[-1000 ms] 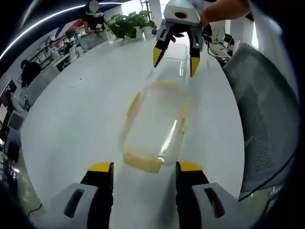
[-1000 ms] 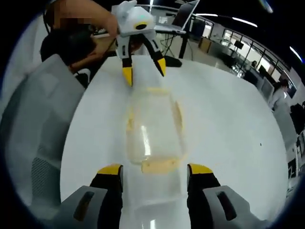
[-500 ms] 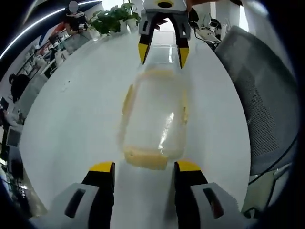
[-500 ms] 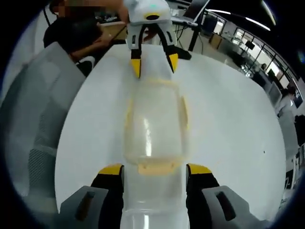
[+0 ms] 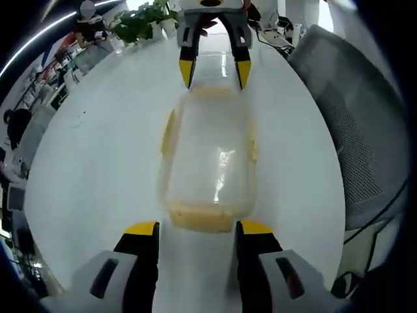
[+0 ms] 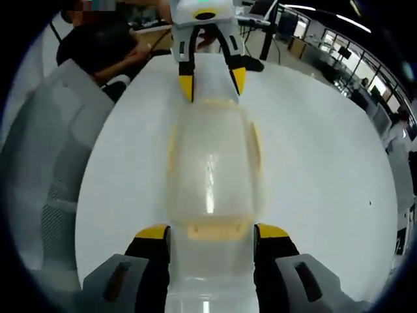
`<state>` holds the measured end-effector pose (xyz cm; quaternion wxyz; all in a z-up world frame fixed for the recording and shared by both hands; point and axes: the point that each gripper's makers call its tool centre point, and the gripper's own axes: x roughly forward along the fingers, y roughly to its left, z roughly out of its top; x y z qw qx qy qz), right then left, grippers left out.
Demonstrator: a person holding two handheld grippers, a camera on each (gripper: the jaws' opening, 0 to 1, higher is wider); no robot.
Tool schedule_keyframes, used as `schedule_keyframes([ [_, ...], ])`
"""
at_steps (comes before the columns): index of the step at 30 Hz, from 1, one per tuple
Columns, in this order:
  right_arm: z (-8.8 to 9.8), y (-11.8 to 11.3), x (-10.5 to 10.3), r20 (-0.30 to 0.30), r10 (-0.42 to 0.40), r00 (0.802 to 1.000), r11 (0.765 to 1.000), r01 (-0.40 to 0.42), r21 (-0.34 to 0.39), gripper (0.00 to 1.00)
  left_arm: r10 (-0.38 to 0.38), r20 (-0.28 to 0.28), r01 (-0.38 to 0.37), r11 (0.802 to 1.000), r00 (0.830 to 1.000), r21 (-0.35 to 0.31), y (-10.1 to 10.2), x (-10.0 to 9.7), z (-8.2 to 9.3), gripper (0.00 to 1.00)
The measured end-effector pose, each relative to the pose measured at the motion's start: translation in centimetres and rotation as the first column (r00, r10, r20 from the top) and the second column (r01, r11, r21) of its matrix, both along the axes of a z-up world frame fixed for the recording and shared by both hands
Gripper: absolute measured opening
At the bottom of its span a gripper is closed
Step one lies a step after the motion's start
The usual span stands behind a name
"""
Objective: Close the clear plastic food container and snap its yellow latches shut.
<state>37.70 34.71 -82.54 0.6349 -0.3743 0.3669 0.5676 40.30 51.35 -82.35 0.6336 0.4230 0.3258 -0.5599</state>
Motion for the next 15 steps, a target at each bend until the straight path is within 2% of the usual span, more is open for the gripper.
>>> schedule_keyframes([
  [7, -0.68, 0.02, -0.21, -0.006, 0.005, 1.000, 1.000, -0.006, -0.020, 0.49, -0.017, -0.008, 0.017, 1.000, 1.000, 0.026, 0.05, 0.03, -0.54, 0.46],
  [15, -1.11, 0.10, 0.01, -0.017, 0.007, 1.000, 1.000, -0.007, -0.028, 0.48, -0.015, -0.041, 0.016, 1.000, 0.999, 0.009, 0.03, 0.24, -0.59, 0.46],
])
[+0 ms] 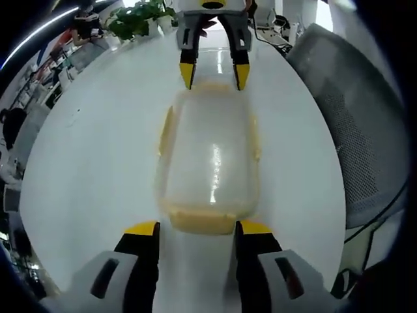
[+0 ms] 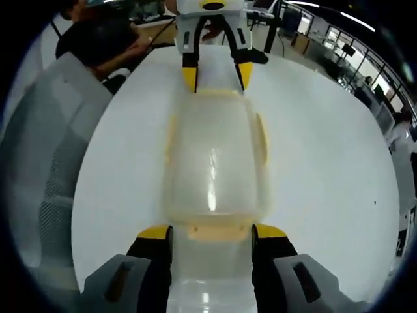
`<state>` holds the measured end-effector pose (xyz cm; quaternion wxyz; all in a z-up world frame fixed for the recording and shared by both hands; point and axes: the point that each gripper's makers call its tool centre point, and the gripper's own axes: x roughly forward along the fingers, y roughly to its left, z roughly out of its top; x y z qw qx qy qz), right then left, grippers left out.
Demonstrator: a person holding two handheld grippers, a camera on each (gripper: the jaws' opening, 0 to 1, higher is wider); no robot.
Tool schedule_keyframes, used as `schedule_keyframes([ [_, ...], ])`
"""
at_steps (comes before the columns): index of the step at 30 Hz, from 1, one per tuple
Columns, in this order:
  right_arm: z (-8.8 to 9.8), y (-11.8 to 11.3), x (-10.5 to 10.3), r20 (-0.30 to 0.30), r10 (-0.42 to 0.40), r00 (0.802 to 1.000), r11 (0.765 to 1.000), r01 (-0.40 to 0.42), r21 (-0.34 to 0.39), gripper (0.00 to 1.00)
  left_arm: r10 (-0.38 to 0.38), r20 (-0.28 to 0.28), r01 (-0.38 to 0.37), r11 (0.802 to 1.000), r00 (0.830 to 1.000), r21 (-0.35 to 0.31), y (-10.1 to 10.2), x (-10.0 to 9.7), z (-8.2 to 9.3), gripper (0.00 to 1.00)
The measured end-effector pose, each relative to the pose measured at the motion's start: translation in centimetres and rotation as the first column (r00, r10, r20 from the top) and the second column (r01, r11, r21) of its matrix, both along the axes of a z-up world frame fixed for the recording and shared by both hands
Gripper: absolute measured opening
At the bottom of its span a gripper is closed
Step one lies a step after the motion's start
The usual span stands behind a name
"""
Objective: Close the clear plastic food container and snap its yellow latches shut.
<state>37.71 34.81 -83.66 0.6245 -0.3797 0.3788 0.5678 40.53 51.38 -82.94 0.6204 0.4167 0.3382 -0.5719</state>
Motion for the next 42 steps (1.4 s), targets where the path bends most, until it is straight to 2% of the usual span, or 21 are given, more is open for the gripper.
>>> schedule_keyframes([
  [3, 0.05, 0.07, 0.07, 0.002, 0.002, 1.000, 1.000, -0.002, -0.002, 0.47, -0.003, -0.016, 0.003, 1.000, 1.000, -0.007, -0.06, -0.03, -0.08, 0.44],
  [5, 0.03, 0.14, 0.08, -0.007, -0.005, 1.000, 1.000, 0.005, 0.001, 0.45, -0.008, -0.069, 0.008, 1.000, 0.998, -0.003, -0.17, -0.79, -0.35, 0.39],
  [6, 0.02, 0.13, 0.10, -0.008, -0.005, 1.000, 1.000, 0.005, 0.000, 0.45, -0.014, -0.052, 0.013, 1.000, 0.999, -0.008, -0.32, -0.53, -0.27, 0.39],
  [11, 0.00, 0.09, 0.20, -0.017, -0.012, 1.000, 1.000, 0.012, -0.003, 0.40, -0.021, -0.063, 0.020, 1.000, 0.998, -0.012, -0.45, -0.62, -0.48, 0.39],
  [15, -0.04, 0.08, 0.09, -0.025, -0.012, 1.000, 1.000, 0.011, -0.003, 0.40, -0.063, -0.064, 0.063, 0.998, 0.996, -0.007, -0.58, -0.75, -0.60, 0.39],
  [17, -0.07, 0.08, 0.02, -0.030, -0.008, 1.000, 1.000, 0.007, -0.005, 0.40, -0.095, -0.067, 0.095, 0.995, 0.993, 0.007, -0.75, -0.83, -0.64, 0.39],
  [22, -0.15, 0.12, 0.07, -0.036, 0.010, 0.999, 1.000, -0.011, -0.023, 0.40, -0.111, -0.090, 0.115, 0.993, 0.990, 0.036, -0.90, -0.85, -0.76, 0.39],
  [24, -0.17, 0.14, 0.09, -0.039, 0.014, 0.999, 0.999, -0.016, -0.030, 0.40, -0.103, -0.105, 0.108, 0.994, 0.989, 0.036, -0.81, -0.78, -0.81, 0.40],
  [31, -0.29, 0.22, 0.30, -0.053, 0.023, 0.998, 0.997, -0.027, -0.066, 0.42, -0.109, -0.103, 0.113, 0.993, 0.989, 0.025, -0.74, -0.82, -0.72, 0.40],
  [37, -0.23, 0.15, 0.44, -0.051, -0.003, 0.999, 0.999, 0.000, -0.053, 0.39, -0.092, -0.102, 0.098, 0.994, 0.991, 0.052, -0.82, -0.91, -0.57, 0.39],
  [42, -0.24, 0.19, 0.49, -0.050, -0.010, 0.999, 0.999, 0.008, -0.046, 0.38, -0.081, -0.104, 0.086, 0.996, 0.991, 0.038, -0.70, -0.77, -0.54, 0.38],
])
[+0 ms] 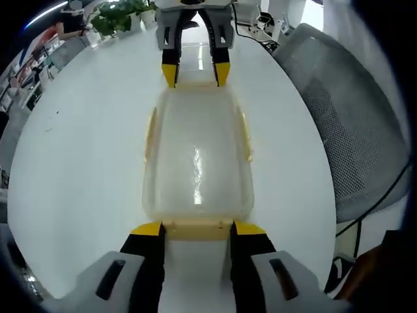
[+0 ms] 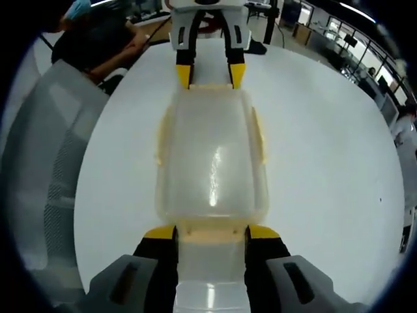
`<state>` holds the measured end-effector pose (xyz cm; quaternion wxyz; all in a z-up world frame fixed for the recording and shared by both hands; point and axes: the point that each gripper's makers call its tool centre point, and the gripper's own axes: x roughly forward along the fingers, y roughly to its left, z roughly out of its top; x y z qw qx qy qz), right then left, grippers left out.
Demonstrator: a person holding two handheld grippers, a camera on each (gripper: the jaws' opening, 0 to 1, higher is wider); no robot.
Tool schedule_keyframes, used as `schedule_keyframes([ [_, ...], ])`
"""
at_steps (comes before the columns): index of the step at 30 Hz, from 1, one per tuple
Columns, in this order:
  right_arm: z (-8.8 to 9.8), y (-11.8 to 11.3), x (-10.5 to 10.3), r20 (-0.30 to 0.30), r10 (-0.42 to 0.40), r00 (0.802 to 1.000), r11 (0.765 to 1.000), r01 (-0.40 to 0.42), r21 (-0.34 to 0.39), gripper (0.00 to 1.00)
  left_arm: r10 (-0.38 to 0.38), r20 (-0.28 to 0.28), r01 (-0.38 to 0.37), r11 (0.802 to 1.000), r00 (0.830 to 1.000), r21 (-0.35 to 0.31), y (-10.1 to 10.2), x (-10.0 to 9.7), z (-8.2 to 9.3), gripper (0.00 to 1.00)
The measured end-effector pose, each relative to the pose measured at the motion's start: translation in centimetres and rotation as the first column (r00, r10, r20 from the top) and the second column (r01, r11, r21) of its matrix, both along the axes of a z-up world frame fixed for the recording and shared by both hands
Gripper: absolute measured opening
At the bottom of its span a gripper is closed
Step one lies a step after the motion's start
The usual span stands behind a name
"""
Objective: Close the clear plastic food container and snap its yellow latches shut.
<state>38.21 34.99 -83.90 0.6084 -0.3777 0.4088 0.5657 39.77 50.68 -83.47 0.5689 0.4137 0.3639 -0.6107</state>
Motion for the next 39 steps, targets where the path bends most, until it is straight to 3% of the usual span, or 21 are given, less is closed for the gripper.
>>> schedule_keyframes([
  [13, 0.8, 0.0, 0.3, 0.024, 0.016, 1.000, 1.000, -0.016, -0.008, 0.38, 0.040, 0.028, -0.041, 0.999, 0.999, 0.025, 0.1, -0.1, 0.2, 0.37],
  [25, 4.1, -0.7, -0.2, 0.038, 0.027, 0.999, 1.000, -0.027, 0.009, 0.38, 0.053, 0.047, -0.053, 0.999, 0.997, -0.003, -0.4, -0.7, 3.4, 0.38],
  [39, 5.6, -1.7, 0.0, 0.056, 0.039, 0.998, 0.999, -0.039, 0.006, 0.38, 0.060, 0.057, -0.060, 0.998, 0.997, -0.005, -1.5, -0.8, 5.1, 0.38],
])
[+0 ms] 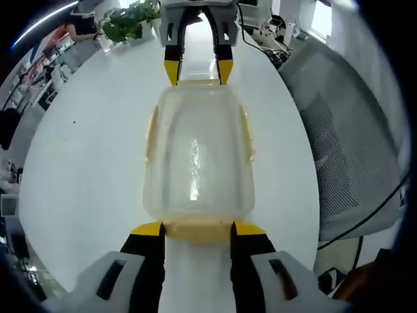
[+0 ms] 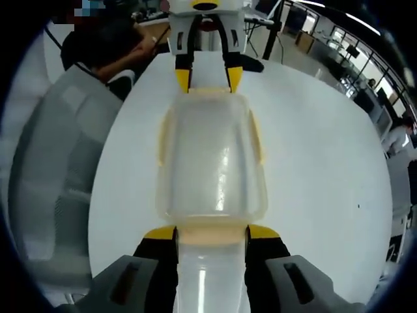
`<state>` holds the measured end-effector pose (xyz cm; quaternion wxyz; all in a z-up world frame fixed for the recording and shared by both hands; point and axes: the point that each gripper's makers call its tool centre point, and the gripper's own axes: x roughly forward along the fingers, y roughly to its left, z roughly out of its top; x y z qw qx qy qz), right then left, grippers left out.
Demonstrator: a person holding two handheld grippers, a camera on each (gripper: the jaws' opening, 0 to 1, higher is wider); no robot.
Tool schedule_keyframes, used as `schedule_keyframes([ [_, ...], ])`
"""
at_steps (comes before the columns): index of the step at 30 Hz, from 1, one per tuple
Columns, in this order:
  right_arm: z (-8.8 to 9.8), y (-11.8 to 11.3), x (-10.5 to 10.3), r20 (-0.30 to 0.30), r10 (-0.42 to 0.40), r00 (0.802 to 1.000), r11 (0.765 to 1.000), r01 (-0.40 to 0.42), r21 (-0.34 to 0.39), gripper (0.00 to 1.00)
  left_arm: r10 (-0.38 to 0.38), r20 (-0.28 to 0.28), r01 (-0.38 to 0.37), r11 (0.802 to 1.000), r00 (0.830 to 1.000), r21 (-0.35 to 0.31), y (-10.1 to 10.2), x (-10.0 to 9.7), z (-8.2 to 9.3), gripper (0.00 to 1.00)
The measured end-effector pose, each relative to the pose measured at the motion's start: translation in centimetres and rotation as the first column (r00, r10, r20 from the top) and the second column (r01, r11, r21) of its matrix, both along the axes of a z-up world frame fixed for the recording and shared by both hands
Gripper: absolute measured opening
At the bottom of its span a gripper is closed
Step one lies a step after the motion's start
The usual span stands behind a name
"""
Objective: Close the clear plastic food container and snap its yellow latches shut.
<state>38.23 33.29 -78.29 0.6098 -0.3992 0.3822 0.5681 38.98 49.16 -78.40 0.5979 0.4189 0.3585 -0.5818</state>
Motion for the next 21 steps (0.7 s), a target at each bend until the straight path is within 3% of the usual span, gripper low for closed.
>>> schedule_keyframes([
  [13, 1.4, -2.6, 0.1, 0.006, -0.010, 1.000, 1.000, 0.010, 0.008, 0.38, -0.014, 0.005, 0.014, 1.000, 1.000, -0.016, -2.6, 0.2, 2.1, 0.38],
  [21, 1.6, -4.2, -0.4, 0.003, -0.015, 1.000, 1.000, 0.015, 0.006, 0.38, -0.026, -0.002, 0.026, 0.999, 1.000, -0.024, -4.3, -0.1, 2.3, 0.38],
])
